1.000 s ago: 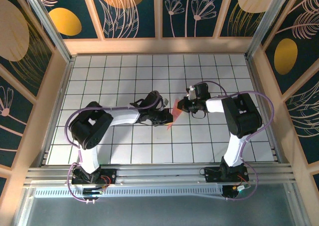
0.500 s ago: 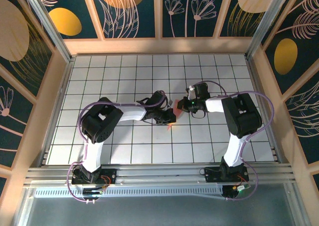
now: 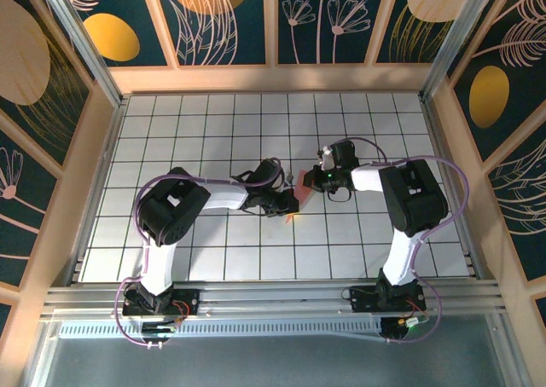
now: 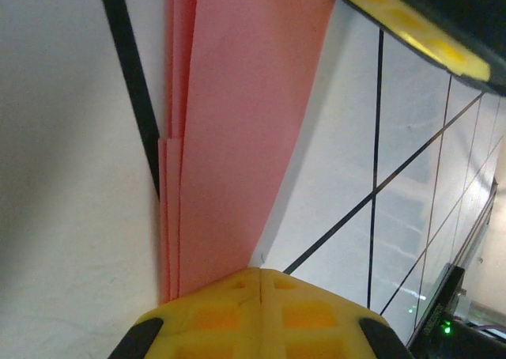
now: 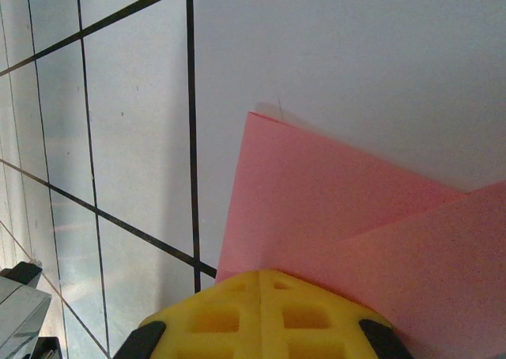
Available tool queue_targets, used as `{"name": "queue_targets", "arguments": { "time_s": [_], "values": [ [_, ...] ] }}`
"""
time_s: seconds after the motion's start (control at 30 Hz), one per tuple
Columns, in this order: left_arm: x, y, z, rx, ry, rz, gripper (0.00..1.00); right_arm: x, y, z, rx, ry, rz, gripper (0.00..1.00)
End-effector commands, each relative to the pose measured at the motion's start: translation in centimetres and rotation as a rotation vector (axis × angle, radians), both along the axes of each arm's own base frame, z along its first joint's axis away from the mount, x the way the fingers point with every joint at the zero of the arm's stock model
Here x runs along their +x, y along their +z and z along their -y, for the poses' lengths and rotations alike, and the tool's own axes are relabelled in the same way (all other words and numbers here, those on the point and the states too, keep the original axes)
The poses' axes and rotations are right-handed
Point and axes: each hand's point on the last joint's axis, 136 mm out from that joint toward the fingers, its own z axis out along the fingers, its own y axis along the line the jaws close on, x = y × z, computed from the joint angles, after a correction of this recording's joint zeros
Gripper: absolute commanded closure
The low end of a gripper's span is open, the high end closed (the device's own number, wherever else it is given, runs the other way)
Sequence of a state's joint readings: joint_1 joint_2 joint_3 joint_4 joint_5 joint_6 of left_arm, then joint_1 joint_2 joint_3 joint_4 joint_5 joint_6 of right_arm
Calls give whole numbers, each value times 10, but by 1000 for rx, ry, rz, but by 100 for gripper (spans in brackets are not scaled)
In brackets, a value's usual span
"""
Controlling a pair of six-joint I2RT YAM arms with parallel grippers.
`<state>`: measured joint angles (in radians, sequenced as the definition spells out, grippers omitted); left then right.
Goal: Fold a paper plane with a square sheet of paper (fold left side to right side)
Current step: Fold the wing for the fifth time at the center of the table.
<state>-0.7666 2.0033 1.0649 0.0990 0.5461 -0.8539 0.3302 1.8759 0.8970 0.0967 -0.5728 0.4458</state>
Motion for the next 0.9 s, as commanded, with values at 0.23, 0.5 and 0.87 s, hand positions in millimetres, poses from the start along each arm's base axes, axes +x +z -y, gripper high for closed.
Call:
{"name": "queue_targets", "arguments": {
  "time_s": [0.23, 0.5, 0.87],
  "values": [
    [-27, -9, -29, 89, -14, -41, 100, -36, -59, 27, -190, -17, -172, 100],
    [-7, 35, -19, 33, 15, 66, 99, -37, -61, 28, -194, -17, -176, 100],
    [-19, 34, 10, -17, -79, 50, 99, -38, -62, 28, -200, -15, -180, 100]
  ]
}}
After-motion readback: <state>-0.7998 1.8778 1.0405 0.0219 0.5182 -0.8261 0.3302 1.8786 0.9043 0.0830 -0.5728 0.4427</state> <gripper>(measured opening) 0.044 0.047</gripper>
